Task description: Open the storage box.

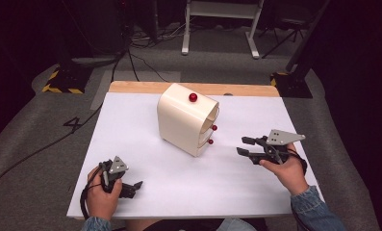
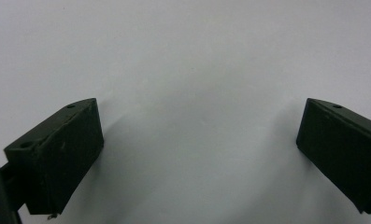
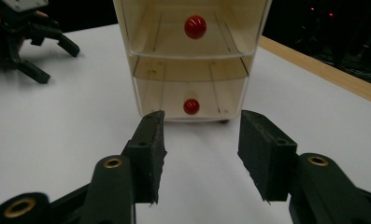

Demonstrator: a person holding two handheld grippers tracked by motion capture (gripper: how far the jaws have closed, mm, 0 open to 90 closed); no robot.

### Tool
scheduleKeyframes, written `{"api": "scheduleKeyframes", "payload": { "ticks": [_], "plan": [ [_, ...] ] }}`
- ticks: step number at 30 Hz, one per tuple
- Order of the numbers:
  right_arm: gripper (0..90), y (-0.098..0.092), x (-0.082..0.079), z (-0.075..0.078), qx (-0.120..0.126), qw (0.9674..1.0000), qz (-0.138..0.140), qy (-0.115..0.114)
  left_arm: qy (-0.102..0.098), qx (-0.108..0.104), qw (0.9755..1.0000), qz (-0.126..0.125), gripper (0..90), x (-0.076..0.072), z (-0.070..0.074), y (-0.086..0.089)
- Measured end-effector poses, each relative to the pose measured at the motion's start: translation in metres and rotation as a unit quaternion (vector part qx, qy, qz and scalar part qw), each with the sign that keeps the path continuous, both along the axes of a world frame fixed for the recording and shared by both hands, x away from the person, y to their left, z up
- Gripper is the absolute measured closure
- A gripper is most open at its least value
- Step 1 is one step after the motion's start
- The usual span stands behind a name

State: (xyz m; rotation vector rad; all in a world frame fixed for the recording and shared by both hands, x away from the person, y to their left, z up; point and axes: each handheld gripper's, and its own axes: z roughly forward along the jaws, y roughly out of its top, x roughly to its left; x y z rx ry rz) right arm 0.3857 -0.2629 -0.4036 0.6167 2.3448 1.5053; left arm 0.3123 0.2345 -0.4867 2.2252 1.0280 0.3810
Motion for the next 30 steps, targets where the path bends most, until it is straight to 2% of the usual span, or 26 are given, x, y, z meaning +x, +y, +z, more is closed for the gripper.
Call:
{"api": "scheduleKeyframes", "payload": {
  "ticks": [5, 13, 21, 30],
  "plan": [
    [54.3, 0.018, 0.012, -0.004, 0.013, 0.9998, 0.015, -0.006, 0.001, 0.001, 1.0, -0.001, 1.0, 0.0, 0.0, 0.0],
    [58.7, 0.039, 0.024, -0.012, 0.015, 0.9997, 0.018, -0.007, -0.001, 0.001, 1.0, -0.001, 1.0, 0.0, 0.0, 0.0],
    [66.3, 0.057, 0.036, -0.039, 0.011, 0.9998, 0.015, 0.007, 0.0, 0.001, 1.0, -0.001, 0.9, 0.0, 0.0, 0.0],
    [67.6, 0.063, 0.046, -0.059, 0.021, 0.9995, 0.016, 0.017, 0.001, 0.001, 1.0, 0.0, 1.0, 0.0, 0.0, 0.0]
  ]
}}
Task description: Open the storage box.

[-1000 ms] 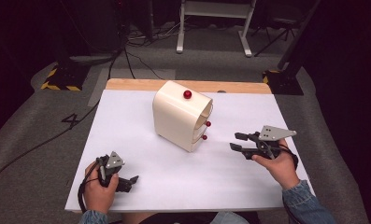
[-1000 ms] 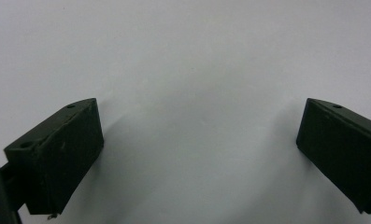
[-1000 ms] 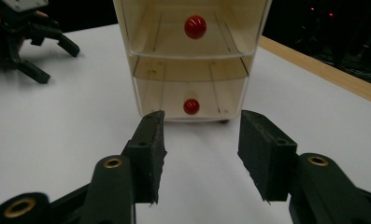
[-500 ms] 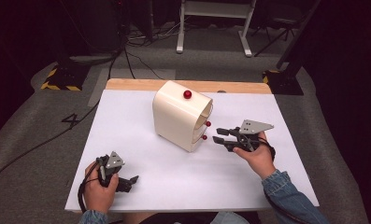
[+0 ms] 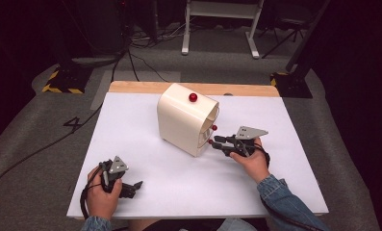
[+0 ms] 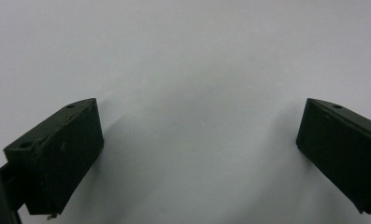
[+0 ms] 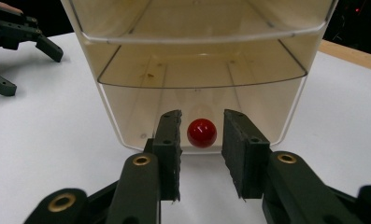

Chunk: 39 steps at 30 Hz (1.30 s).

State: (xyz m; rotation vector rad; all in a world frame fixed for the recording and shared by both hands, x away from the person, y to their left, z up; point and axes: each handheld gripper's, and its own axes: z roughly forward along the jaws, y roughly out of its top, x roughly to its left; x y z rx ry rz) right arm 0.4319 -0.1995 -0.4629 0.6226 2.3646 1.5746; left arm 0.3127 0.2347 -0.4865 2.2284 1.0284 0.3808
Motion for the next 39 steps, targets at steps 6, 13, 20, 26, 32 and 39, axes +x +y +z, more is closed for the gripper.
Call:
{"api": "scheduleKeyframes", "payload": {
  "ticks": [6, 13, 20, 26, 32, 39],
  "plan": [
    [71.7, 0.004, 0.003, -0.008, -0.002, 1.0, 0.0, 0.009, 0.0, 0.0, 1.0, 0.0, 0.9, 0.0, 0.0, 0.0],
    [74.0, 0.006, 0.004, -0.009, -0.004, 0.9999, -0.003, 0.01, 0.001, 0.0, 1.0, 0.0, 0.9, 0.0, 0.0, 0.0],
    [74.3, 0.005, 0.002, -0.007, -0.006, 0.9999, -0.006, 0.007, 0.001, 0.0, 1.0, 0.0, 0.9, 0.0, 0.0, 0.0],
    [74.4, -0.004, -0.005, -0.004, -0.01, 0.9999, -0.009, 0.006, 0.0, 0.0, 1.0, 0.0, 0.9, 0.0, 0.0, 0.0],
    [74.4, -0.018, -0.015, -0.002, -0.004, 0.9998, -0.016, 0.008, 0.001, 0.0, 1.0, 0.0, 0.9, 0.0, 0.0, 0.0],
    [74.4, -0.036, -0.027, 0.003, -0.009, 0.9997, -0.019, 0.008, 0.0, -0.001, 1.0, 0.0, 1.0, 0.0, 0.0, 0.0]
  ]
}}
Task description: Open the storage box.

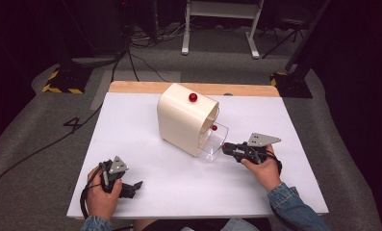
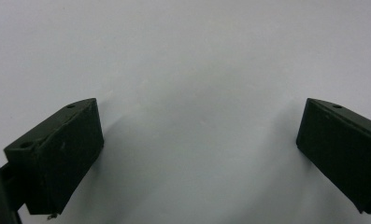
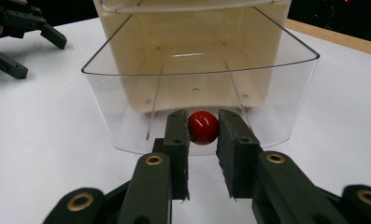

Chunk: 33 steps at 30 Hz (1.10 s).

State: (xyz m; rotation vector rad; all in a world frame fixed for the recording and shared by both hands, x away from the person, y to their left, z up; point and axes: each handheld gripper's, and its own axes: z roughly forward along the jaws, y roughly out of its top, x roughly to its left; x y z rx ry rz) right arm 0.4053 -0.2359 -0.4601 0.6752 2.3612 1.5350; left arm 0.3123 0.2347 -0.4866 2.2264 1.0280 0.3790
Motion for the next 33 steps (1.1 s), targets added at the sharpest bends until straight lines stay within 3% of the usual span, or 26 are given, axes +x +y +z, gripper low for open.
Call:
{"api": "scheduleKeyframes", "payload": {
  "ticks": [10, 20, 26, 33],
  "plan": [
    [74.3, -0.011, -0.011, -0.002, -0.004, 1.0, -0.008, 0.001, 0.0, -0.001, 1.0, 0.0, 0.9, 0.0, 0.0, 0.0],
    [73.8, -0.015, -0.01, -0.008, -0.006, 0.9998, -0.012, 0.016, 0.0, -0.001, 1.0, -0.001, 0.9, 0.0, 0.0, 0.0],
    [62.6, -0.018, -0.01, -0.008, -0.018, 0.9997, -0.014, 0.011, 0.0, -0.001, 1.0, -0.001, 0.9, 0.0, 0.0, 0.0],
    [59.8, -0.024, -0.016, -0.002, -0.017, 0.9997, -0.015, 0.007, 0.002, -0.002, 1.0, 0.0, 0.9, 0.0, 0.0, 0.0]
  ]
}}
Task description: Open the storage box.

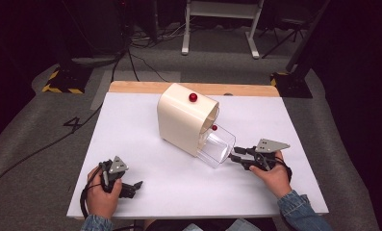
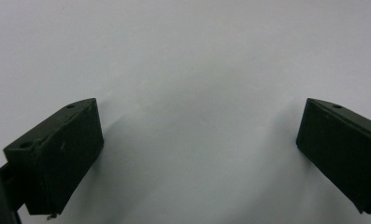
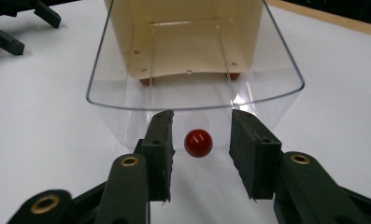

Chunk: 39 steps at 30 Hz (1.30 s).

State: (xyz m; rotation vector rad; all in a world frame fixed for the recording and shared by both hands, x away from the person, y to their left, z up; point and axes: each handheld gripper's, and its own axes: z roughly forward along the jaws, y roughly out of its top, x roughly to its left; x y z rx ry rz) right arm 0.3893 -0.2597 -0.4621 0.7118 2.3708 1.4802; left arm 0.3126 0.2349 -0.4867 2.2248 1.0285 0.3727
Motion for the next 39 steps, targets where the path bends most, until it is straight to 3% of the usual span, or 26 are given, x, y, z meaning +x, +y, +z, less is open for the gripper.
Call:
{"api": "scheduleKeyframes", "payload": {
  "ticks": [8, 14, 20, 28, 39],
  "plan": [
    [58.8, 0.003, -0.003, 0.026, 0.009, 0.9997, 0.007, -0.023, 0.0, 0.0, 1.0, 0.0, 0.9, 0.0, 0.0, 0.0],
    [57.1, 0.017, 0.002, 0.061, 0.023, 0.9983, 0.02, -0.05, 0.0, 0.0, 1.0, -0.001, 0.8, 0.0, 0.0, 0.0],
    [57.1, 0.032, 0.009, 0.079, 0.029, 0.9971, 0.028, -0.064, -0.002, 0.001, 1.0, 0.0, 0.9, 0.0, 0.0, 0.0],
    [58.4, 0.048, 0.024, 0.082, 0.03, 0.997, 0.039, -0.061, -0.001, -0.002, 1.0, 0.003, 0.9, -0.001, 0.0, -0.001],
    [64.3, 0.063, 0.039, 0.068, 0.037, 0.9971, 0.038, -0.055, -0.003, 0.0, 1.0, 0.003, 1.0, -0.001, 0.0, -0.001]
  ]
}}
